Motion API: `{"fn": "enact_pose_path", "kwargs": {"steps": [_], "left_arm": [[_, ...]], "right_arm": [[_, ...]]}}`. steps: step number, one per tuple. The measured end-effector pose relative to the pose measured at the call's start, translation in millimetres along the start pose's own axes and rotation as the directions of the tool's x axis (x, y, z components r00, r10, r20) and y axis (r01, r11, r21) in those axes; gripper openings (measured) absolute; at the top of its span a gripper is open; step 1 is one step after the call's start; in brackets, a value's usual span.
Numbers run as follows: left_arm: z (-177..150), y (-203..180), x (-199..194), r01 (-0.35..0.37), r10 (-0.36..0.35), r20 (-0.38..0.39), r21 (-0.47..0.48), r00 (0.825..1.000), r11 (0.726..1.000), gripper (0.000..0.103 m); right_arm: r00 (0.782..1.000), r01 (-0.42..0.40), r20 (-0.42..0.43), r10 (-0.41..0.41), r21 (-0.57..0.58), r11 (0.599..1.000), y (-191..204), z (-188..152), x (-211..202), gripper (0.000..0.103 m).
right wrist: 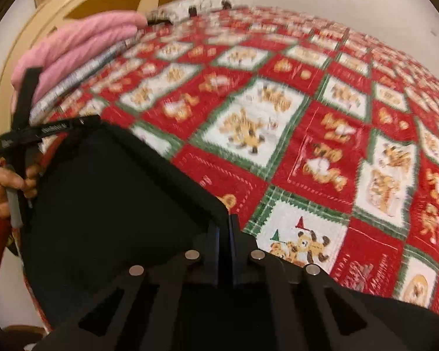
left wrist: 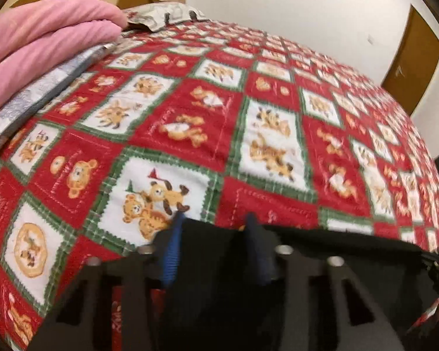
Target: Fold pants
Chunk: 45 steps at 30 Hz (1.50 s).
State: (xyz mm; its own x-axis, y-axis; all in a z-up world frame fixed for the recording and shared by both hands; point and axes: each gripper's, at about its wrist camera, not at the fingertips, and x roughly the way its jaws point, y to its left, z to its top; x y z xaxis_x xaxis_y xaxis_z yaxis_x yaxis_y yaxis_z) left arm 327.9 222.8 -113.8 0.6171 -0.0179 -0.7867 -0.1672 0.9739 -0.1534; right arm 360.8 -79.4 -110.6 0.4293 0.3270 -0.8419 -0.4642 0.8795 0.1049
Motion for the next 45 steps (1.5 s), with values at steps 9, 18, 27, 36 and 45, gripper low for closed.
{"fn": "enact_pose_path", "kwargs": {"steps": [9,18,27,36,45], "left_arm": [[-23,6,-96,0.033,-0.038,0.190,0.026,0.981,0.999,0.022],[-75,4,-137,0.124,-0.133,0.081,0.103,0.988,0.987,0.076],[-52,-52,-95,0.139,-0.134,-0.046,0.103,0.990,0.985,0.076],[-36,-73,-51,0.079,-0.075,-0.179,0.020,0.981,0.997,0.076],[-51,-62,-54,-0.015,0.031,-0.179,0.087,0.983,0.996,0.032]], "right_arm": [[0.984,0.046,0.175,-0.025,-0.118,0.992,58,-36,-102,0.005],[0.976,0.136,0.208,-0.071,-0.316,0.939,138,-146,-109,0.005],[0.944,0.286,0.250,-0.213,-0.306,0.908,160,-194,-63,0.005],[0.910,0.385,0.304,-0.281,-0.373,0.844,173,-204,-55,0.005],[0.899,0.408,0.334,-0.282,-0.409,0.817,173,-208,-58,0.005]]}}
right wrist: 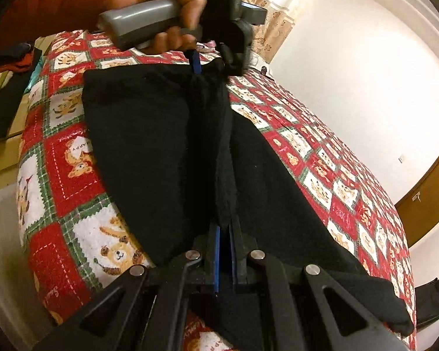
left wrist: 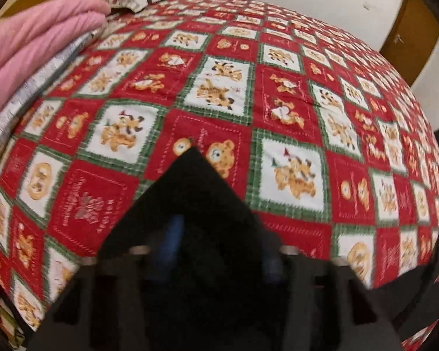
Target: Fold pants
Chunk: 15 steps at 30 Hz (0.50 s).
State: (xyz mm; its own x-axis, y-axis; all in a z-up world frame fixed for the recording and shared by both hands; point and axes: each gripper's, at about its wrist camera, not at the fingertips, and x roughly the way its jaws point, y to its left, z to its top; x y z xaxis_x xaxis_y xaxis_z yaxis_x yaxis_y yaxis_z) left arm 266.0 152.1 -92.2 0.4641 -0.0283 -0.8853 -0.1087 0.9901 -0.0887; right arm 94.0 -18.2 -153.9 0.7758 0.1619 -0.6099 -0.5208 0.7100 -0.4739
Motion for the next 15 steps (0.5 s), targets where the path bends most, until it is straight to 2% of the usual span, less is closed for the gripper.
{"fn": "enact_pose_path", "kwargs": {"steps": [1,3,6,9,12,15], "left_arm": [[-5,3,-5,0.019,-0.018,0.012,-0.005,1.000,1.000,0.023],[-15,11,-18,0.065,-0.064,0.055,-0.025,0.996,0.998,0.015],[-37,22,-47,0.075,-0.068,0.163,-0.034,0.984,0.997,0.015],[-62,39,-69,0.110,-0.090,0.228,-0.079,0.969,0.991,0.015],[-92,57,-82,0.113,-0.077,0.268,-0.123,0.960,0.986,0.015],[-122,75,-76,0.080,-0.035,0.252,-0.172,0.967,0.982,0.015]], "right_arm": [[1.000,-0.003,0.005,0.003,0.006,1.000,-2,0,-1,0.005],[1.000,-0.012,0.010,0.012,0.018,1.000,-5,-1,-4,0.005],[0.999,-0.038,0.018,0.037,0.077,0.996,-16,-2,-10,0.005],[0.998,-0.055,0.043,0.049,0.132,0.990,-32,1,-21,0.005],[0.995,-0.082,0.060,0.074,0.134,0.988,-35,2,-30,0.005],[0.992,-0.125,0.047,0.120,0.132,0.983,-31,-3,-29,0.005]]}}
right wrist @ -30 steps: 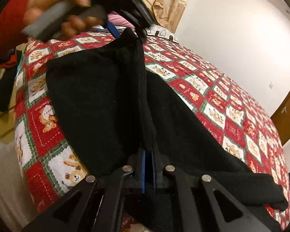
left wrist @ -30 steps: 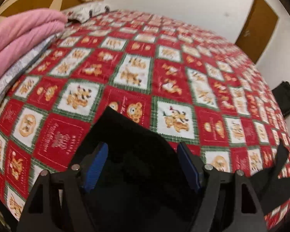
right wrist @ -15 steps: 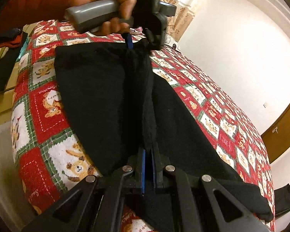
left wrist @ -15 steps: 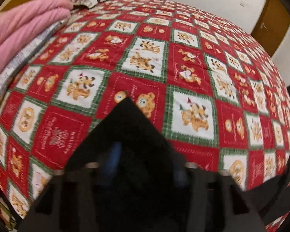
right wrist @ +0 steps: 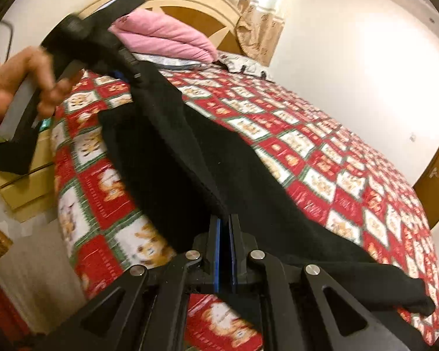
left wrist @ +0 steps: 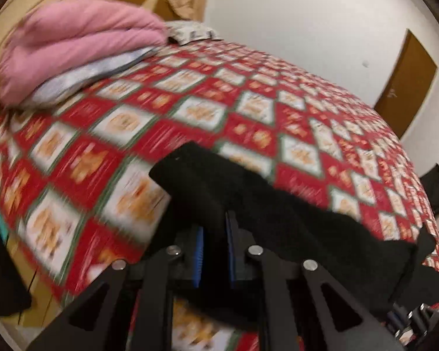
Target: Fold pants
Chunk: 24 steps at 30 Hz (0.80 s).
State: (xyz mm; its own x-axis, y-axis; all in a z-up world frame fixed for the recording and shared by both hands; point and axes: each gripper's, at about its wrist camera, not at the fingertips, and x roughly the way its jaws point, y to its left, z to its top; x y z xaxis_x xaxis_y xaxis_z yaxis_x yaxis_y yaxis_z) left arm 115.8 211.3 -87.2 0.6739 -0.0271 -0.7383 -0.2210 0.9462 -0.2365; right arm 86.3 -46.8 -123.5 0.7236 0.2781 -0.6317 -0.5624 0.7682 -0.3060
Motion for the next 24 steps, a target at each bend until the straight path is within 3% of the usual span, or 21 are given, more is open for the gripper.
{"fn": "enact_pose_path", "kwargs": {"steps": [3,8,11,12,13,15,17,19,24], "left_arm": [[-28,14,19,-0.031,0.029,-0.091,-0.021,0.995,0.999,0.015],[-34,13,16,-0.022,0.021,-0.082,-0.008,0.996,1.000,0.016],[-31,18,18,-0.045,0.043,-0.113,-0.013,0.993,0.999,0.026],[-31,21,17,-0.048,0.044,-0.123,-0.028,0.991,0.998,0.035],[-31,26,14,-0.074,0.067,-0.135,-0.048,0.989,0.996,0.055],[-33,39,3,-0.148,0.140,-0.106,-0.069,0.984,0.987,0.068],[-27,43,-10,-0.166,0.163,-0.042,-0.084,0.986,0.982,0.069],[-21,37,-19,-0.209,0.212,0.026,-0.082,0.977,0.974,0.068],[-17,-23,-17,-0.138,0.126,0.142,0.076,0.982,0.987,0.068]], "right_arm": [[0.999,-0.007,-0.042,0.006,-0.032,0.999,10,-9,11,0.005],[0.995,-0.031,-0.092,0.025,-0.059,0.998,20,-23,8,0.005],[0.994,-0.046,-0.104,0.041,-0.048,0.998,21,-29,9,0.006],[0.994,-0.050,-0.100,0.046,-0.035,0.998,18,-28,9,0.006],[0.992,-0.062,-0.109,0.061,-0.009,0.998,15,-26,10,0.008],[0.982,-0.123,-0.132,0.132,0.074,0.990,4,-19,11,0.017],[0.959,-0.237,-0.106,0.261,0.200,0.951,-16,-14,7,0.042],[0.944,-0.303,-0.030,0.330,0.323,0.897,-39,-6,-1,0.056],[0.888,-0.451,0.197,0.415,0.541,0.710,-98,25,1,0.062]]}}
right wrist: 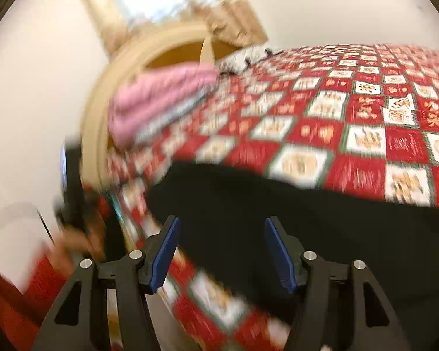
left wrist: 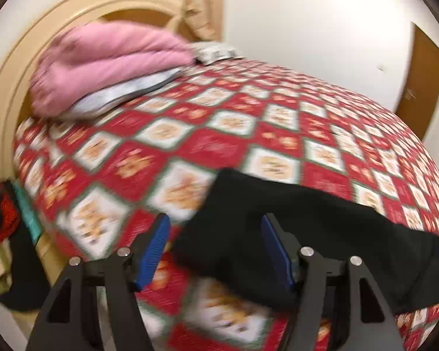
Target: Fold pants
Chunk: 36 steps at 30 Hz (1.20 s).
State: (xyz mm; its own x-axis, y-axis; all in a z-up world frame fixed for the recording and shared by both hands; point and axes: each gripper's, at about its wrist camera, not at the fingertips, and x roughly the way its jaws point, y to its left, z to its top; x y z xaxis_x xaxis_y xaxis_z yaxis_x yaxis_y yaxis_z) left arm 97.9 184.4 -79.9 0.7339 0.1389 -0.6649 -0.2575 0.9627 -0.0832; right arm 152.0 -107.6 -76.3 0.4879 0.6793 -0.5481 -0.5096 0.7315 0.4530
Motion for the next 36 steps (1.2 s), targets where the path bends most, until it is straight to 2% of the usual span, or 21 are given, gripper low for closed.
{"fn": "enact_pose_path", "kwargs": {"steps": [3,6,8,10,12,15,18,21,25,26,28,29,31,33,34,35,36], "left_arm": [[-14,-27,15,0.026,-0.026,-0.011,0.020,1.000,0.999,0.067],[-37,-48,37,-0.022,0.025,-0.049,0.051,0.998,0.998,0.066],[-47,-51,34,-0.062,0.060,0.029,0.080,0.998,0.995,0.067],[-49,-58,35,-0.095,0.088,0.060,0.129,0.994,0.987,0.068],[-49,-54,34,-0.091,0.085,0.060,0.117,0.995,0.989,0.070],[-48,-46,36,-0.061,0.058,0.049,0.063,0.997,0.996,0.072],[-51,-49,35,-0.061,0.056,0.057,0.083,0.997,0.995,0.073],[-54,-49,34,-0.052,0.047,0.060,0.093,0.997,0.994,0.074],[-53,-49,36,-0.052,0.046,0.055,0.117,0.997,0.992,0.076],[-53,-49,36,-0.053,0.046,0.057,0.123,0.997,0.991,0.076],[-53,-49,36,-0.056,0.049,0.058,0.128,0.997,0.990,0.077],[-53,-49,36,-0.056,0.050,0.054,0.127,0.997,0.990,0.077],[-51,-48,36,-0.052,0.047,0.042,0.117,0.998,0.992,0.078],[-51,-48,37,-0.053,0.049,0.041,0.108,0.998,0.993,0.078],[-51,-48,37,-0.056,0.052,0.041,0.106,0.998,0.993,0.079],[-51,-48,37,-0.061,0.057,0.041,0.104,0.998,0.993,0.079],[-51,-48,37,-0.064,0.060,0.040,0.101,0.997,0.993,0.079]], "right_arm": [[0.999,-0.037,0.020,0.036,0.061,0.997,-17,35,27,0.062],[0.997,-0.020,-0.071,0.023,0.042,0.999,-25,47,74,0.062],[0.983,-0.029,-0.181,0.040,0.064,0.997,-28,39,108,0.062],[0.966,-0.010,-0.258,0.027,0.070,0.998,-30,32,125,0.062],[0.968,-0.019,-0.249,0.027,0.035,0.999,-22,32,125,0.062],[0.934,-0.138,-0.312,0.173,0.132,0.982,-17,37,137,0.063],[0.923,-0.166,-0.309,0.231,0.221,0.961,-27,40,155,0.063],[0.918,-0.209,-0.253,0.304,0.341,0.916,-42,45,166,0.063],[0.945,-0.216,-0.129,0.299,0.438,0.872,-77,67,160,0.063],[0.966,-0.188,-0.079,0.248,0.447,0.875,-90,76,153,0.063],[0.995,-0.078,-0.017,0.096,0.451,0.889,-115,90,137,0.063],[0.998,-0.046,-0.007,0.056,0.477,0.878,-128,94,127,0.063],[0.999,-0.028,0.001,0.032,0.508,0.861,-142,94,99,0.063],[0.996,0.091,-0.031,-0.087,0.459,0.884,-141,93,67,0.063],[0.975,0.213,-0.029,-0.221,0.415,0.885,-141,91,38,0.063],[0.951,0.292,-0.022,-0.309,0.395,0.871,-143,90,18,0.063],[0.898,0.412,-0.019,-0.439,0.385,0.826,-150,88,-11,0.063]]}}
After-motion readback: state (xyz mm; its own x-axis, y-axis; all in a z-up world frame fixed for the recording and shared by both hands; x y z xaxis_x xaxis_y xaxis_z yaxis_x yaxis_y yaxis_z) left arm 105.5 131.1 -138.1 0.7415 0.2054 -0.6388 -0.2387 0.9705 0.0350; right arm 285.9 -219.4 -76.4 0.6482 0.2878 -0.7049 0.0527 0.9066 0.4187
